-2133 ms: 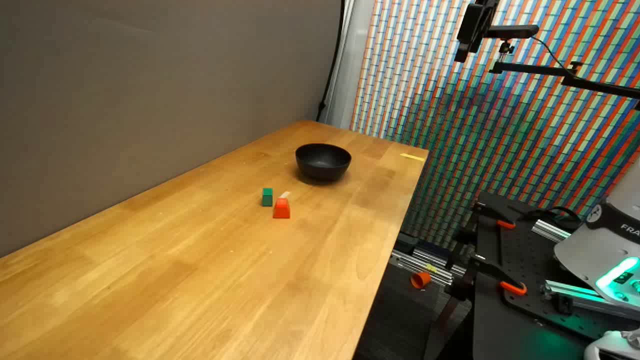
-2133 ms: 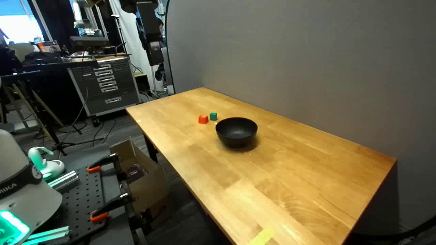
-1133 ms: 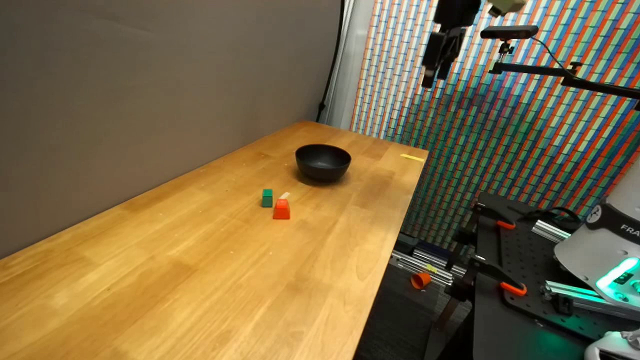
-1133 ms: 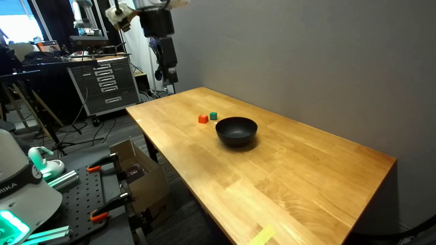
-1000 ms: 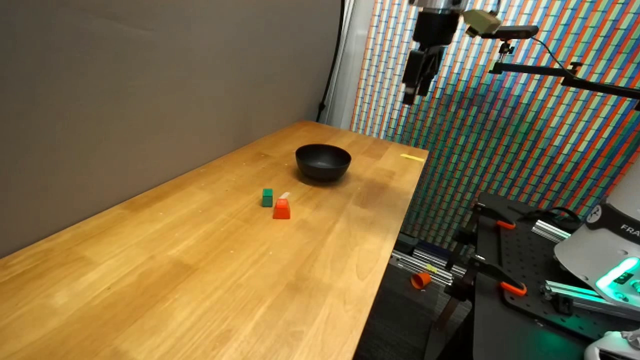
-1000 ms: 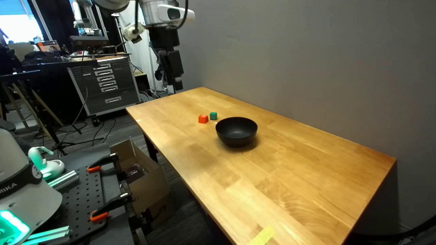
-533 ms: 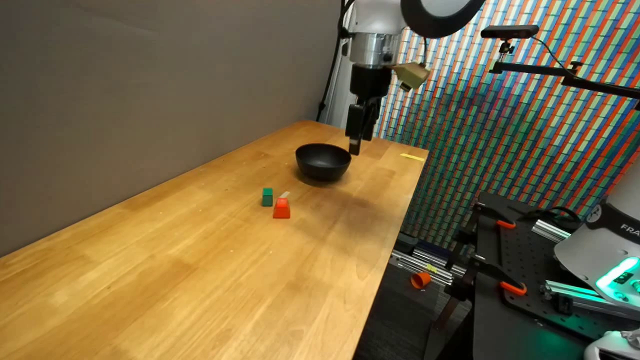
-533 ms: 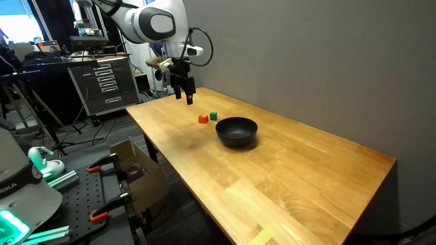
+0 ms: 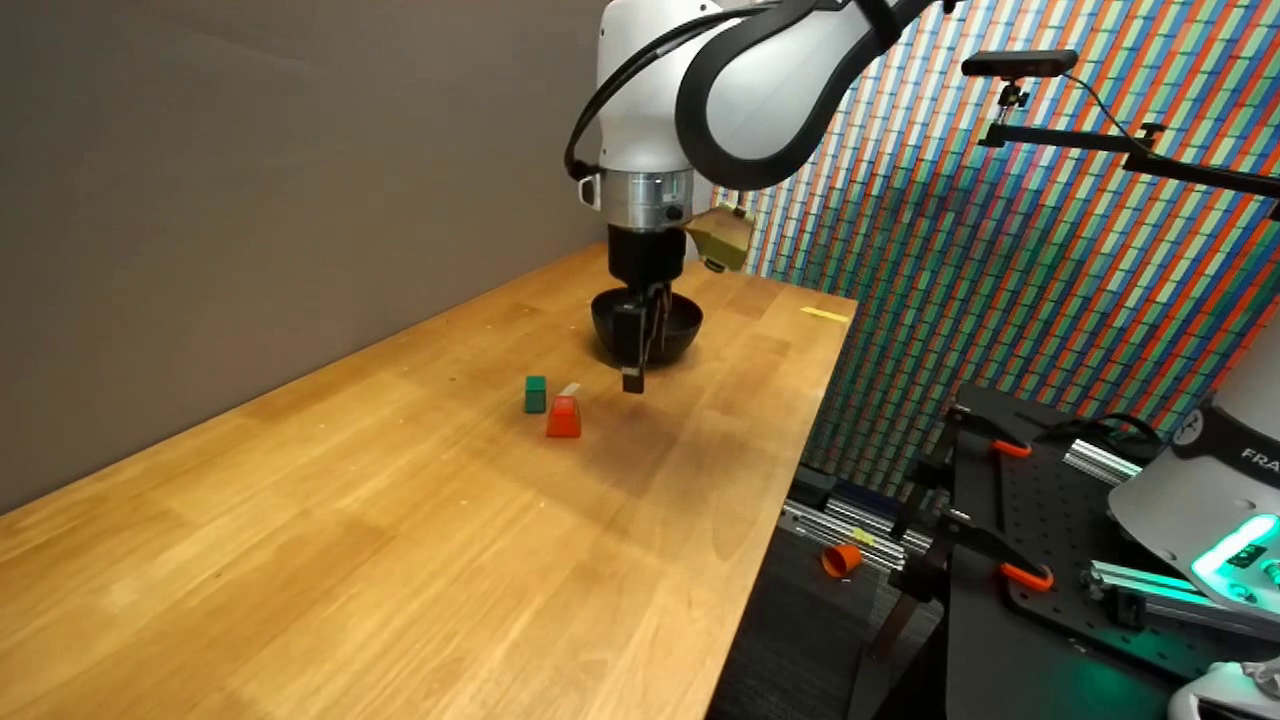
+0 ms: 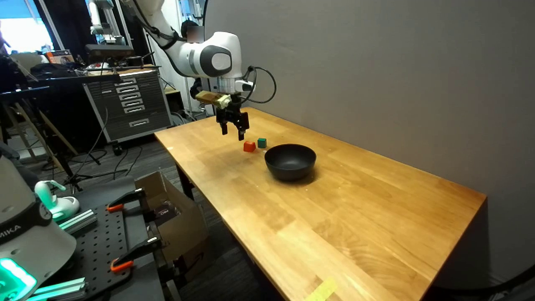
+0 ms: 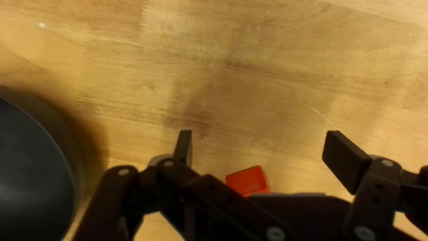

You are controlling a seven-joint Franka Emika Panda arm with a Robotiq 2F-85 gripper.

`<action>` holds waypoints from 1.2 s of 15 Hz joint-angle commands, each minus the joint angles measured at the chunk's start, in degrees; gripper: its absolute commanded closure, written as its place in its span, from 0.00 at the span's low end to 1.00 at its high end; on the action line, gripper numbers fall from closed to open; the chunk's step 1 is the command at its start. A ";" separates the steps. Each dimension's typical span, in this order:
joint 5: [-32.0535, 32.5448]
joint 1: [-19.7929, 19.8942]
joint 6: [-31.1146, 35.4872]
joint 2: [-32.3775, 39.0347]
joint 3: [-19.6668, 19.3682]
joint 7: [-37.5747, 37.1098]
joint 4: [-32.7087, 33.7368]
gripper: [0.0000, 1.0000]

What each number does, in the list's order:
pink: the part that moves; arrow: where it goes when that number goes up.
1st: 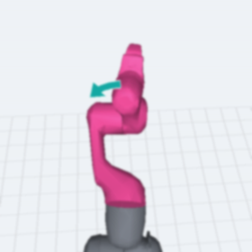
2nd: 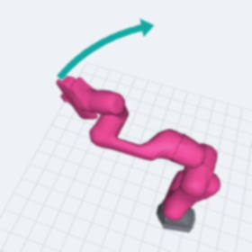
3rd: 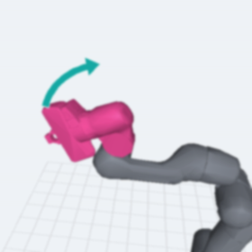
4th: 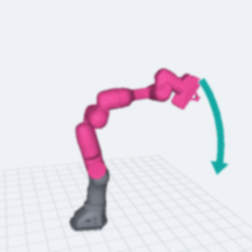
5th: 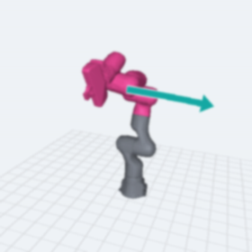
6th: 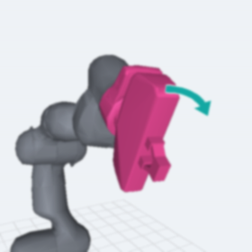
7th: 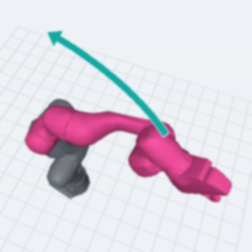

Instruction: Put the blocks in the bowl

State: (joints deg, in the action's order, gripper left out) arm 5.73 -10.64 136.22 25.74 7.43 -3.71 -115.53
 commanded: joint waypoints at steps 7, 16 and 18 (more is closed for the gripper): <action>2.66 -2.32 -0.03 14.79 -0.05 6.68 16.64 0.00; 4.07 -4.44 0.13 20.47 -0.86 7.21 22.82 0.51; 5.38 -5.26 -0.64 19.32 -2.26 5.83 22.37 0.65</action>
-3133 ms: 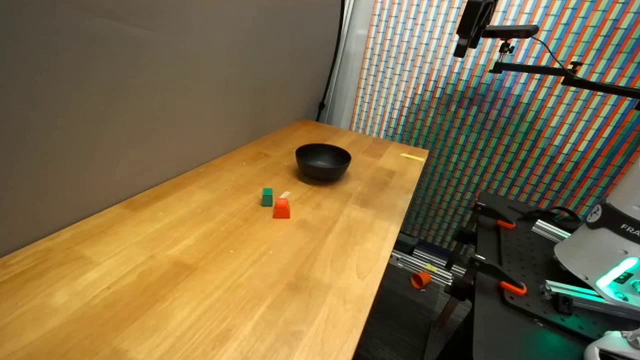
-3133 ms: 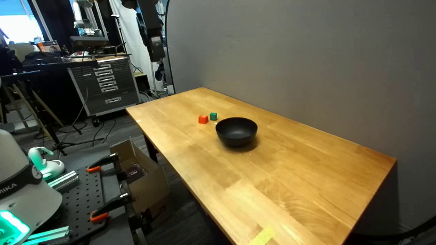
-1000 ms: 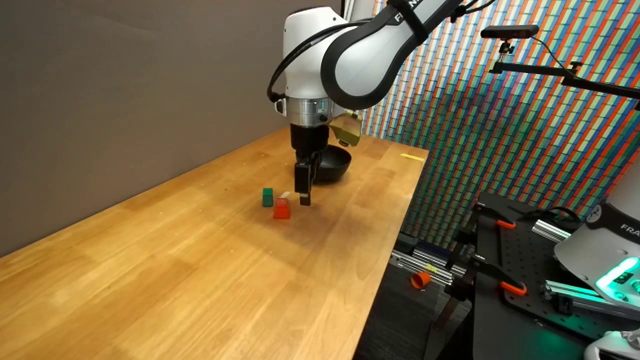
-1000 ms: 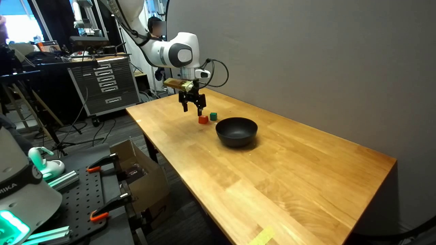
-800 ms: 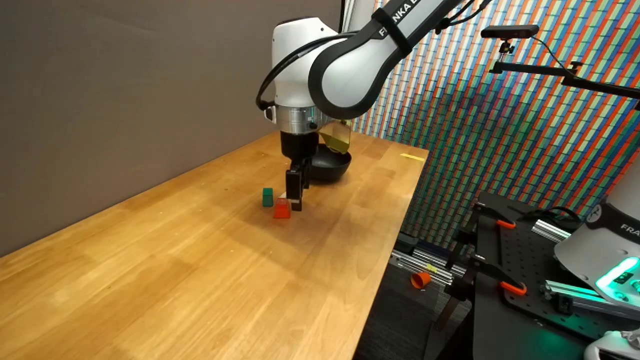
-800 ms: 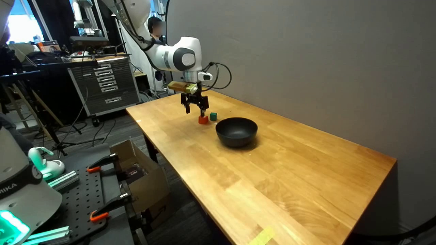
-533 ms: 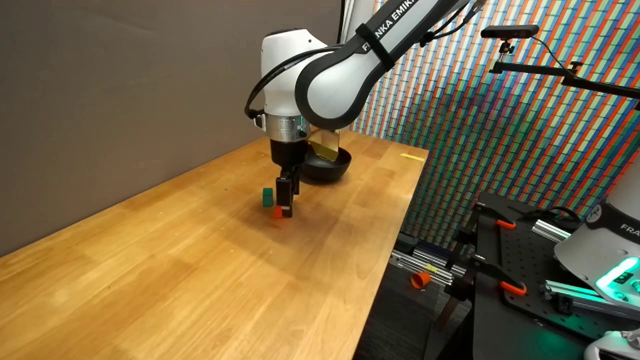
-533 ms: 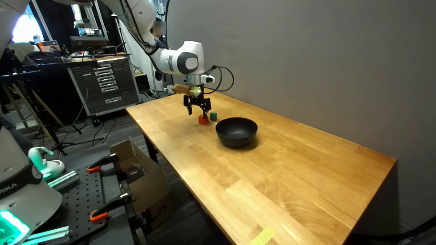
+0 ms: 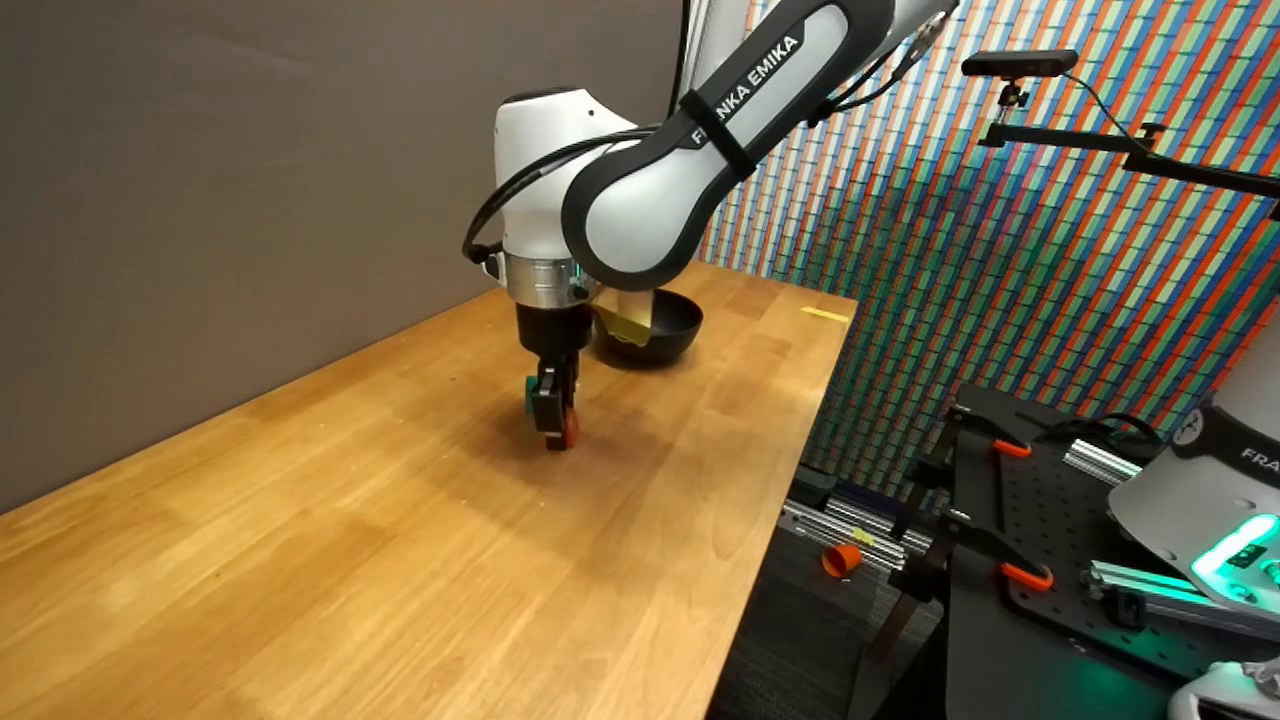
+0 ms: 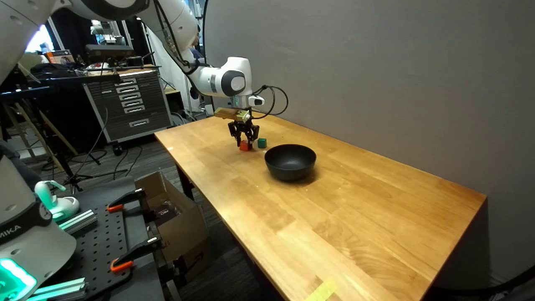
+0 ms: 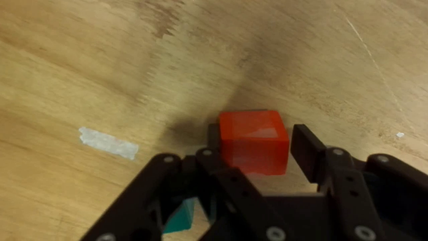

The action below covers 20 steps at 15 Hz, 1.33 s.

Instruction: Put the blocks in the bowl

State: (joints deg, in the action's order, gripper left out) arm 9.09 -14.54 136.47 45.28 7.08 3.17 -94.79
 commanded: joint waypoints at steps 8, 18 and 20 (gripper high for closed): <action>12.96 -3.75 -7.13 -14.85 -12.90 -16.26 -7.09 0.79; 17.08 -0.44 -12.89 -21.14 -12.32 -26.84 -11.44 0.06; 14.75 0.20 -12.72 -20.13 -10.91 -26.30 -10.16 0.00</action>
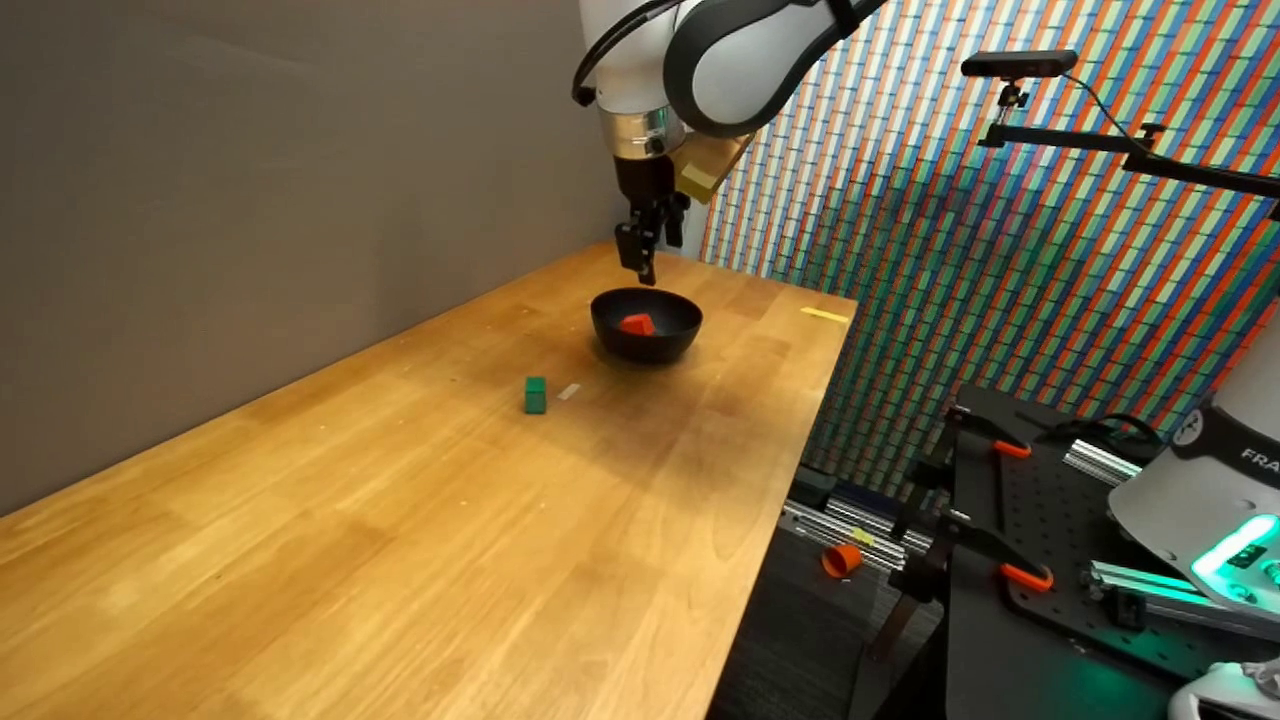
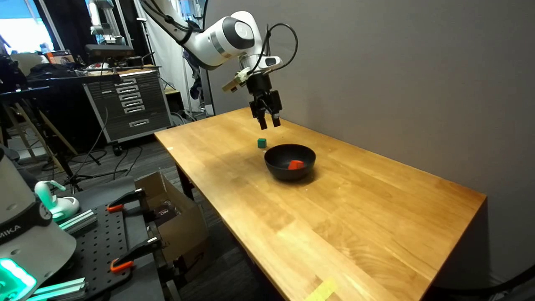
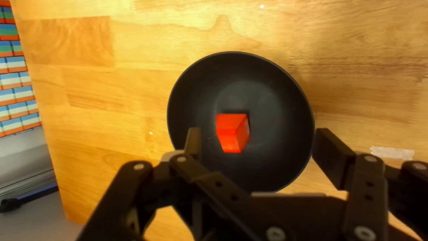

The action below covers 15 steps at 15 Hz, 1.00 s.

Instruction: Put the blocks in the bowl

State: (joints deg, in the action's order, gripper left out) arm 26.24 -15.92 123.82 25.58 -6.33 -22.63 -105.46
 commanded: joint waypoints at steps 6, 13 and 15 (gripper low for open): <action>-14.19 3.22 3.47 3.69 9.07 5.90 4.33 0.00; -18.93 2.81 8.38 12.60 13.03 15.58 11.26 0.00; -19.24 2.84 8.90 15.28 13.59 18.54 13.29 0.00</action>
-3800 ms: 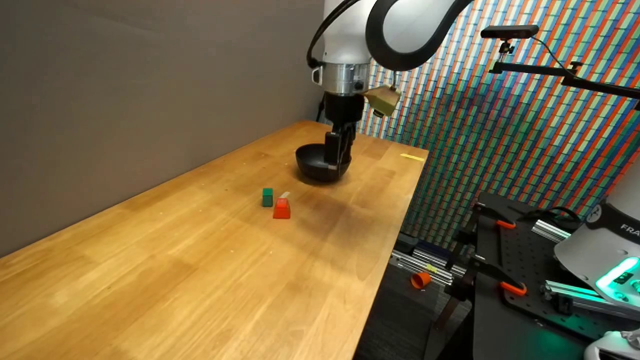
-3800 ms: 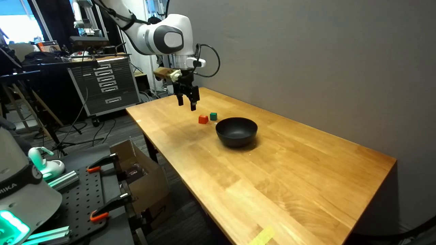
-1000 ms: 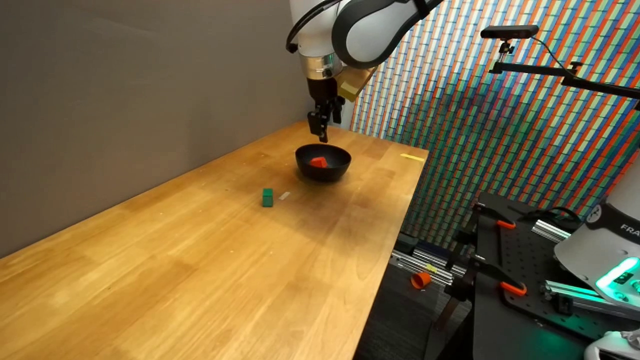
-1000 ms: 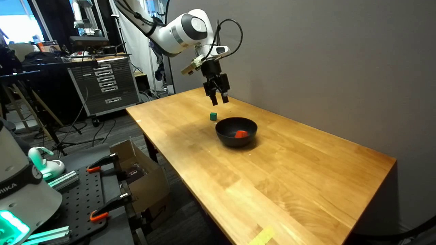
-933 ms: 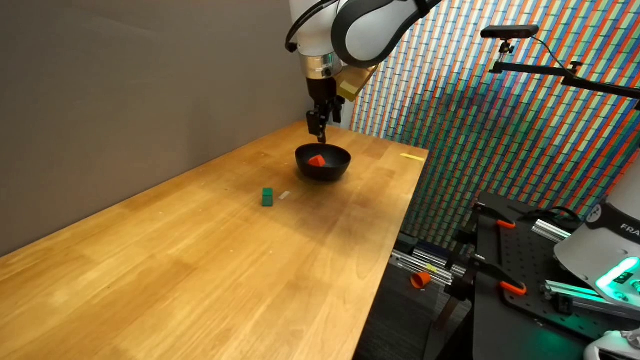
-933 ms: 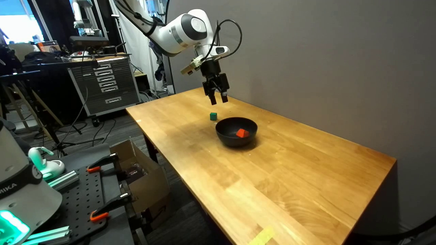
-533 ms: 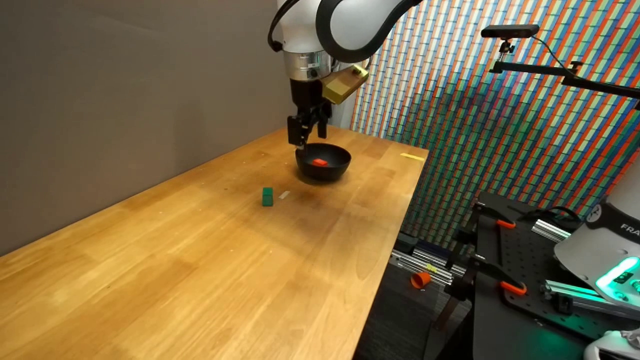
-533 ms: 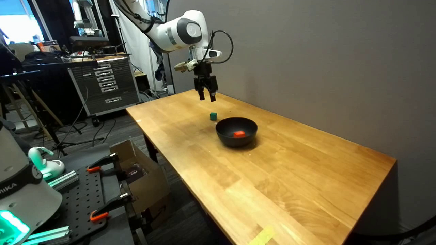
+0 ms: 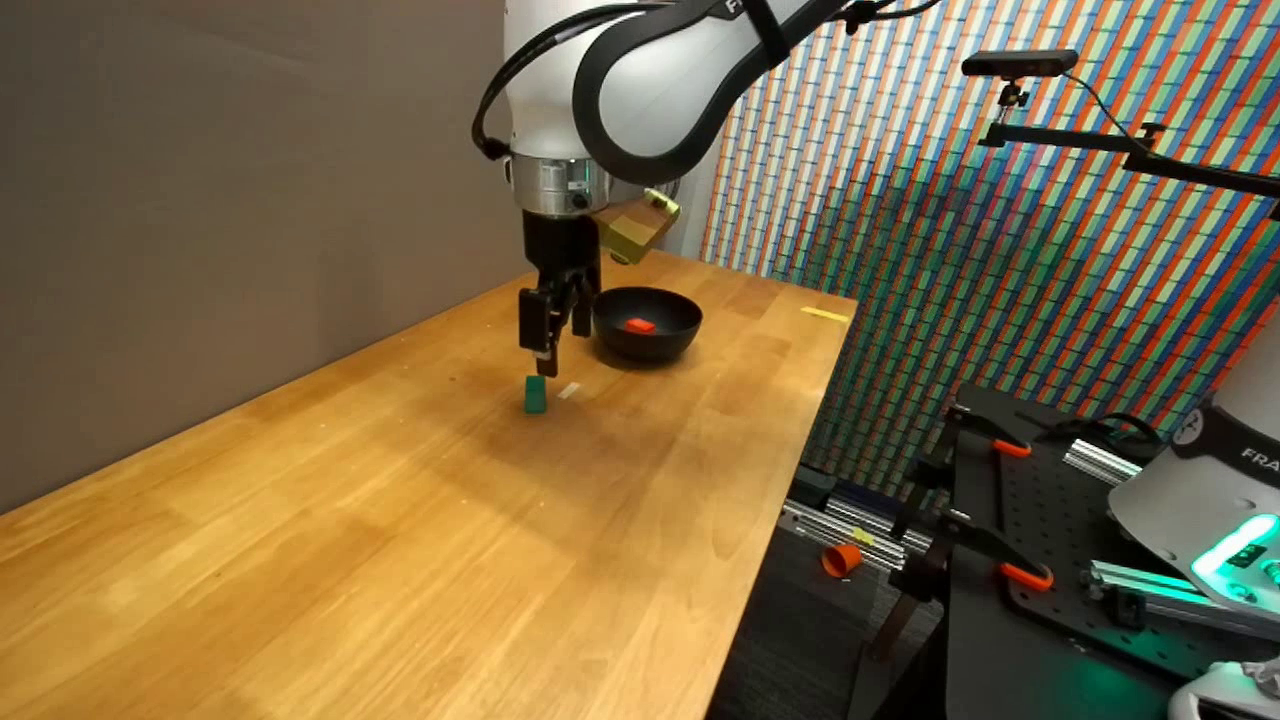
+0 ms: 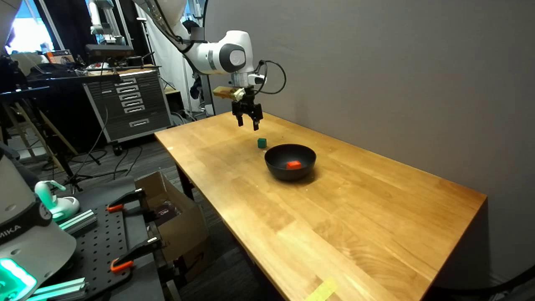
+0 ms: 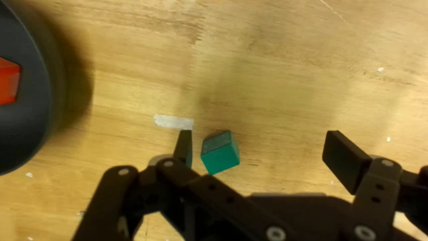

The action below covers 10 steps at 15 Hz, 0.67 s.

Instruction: Put the blocks in the bowl

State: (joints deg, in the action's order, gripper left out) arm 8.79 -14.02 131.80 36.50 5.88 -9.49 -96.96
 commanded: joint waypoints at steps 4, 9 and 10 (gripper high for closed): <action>-0.88 1.14 0.78 9.11 1.03 10.51 8.82 0.00; 1.19 0.82 0.72 13.72 -0.11 15.44 14.25 0.00; 1.34 0.79 0.79 14.39 -0.21 16.16 15.09 0.00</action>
State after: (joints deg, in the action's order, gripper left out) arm 8.99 -13.42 132.36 47.64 5.81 3.70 -86.82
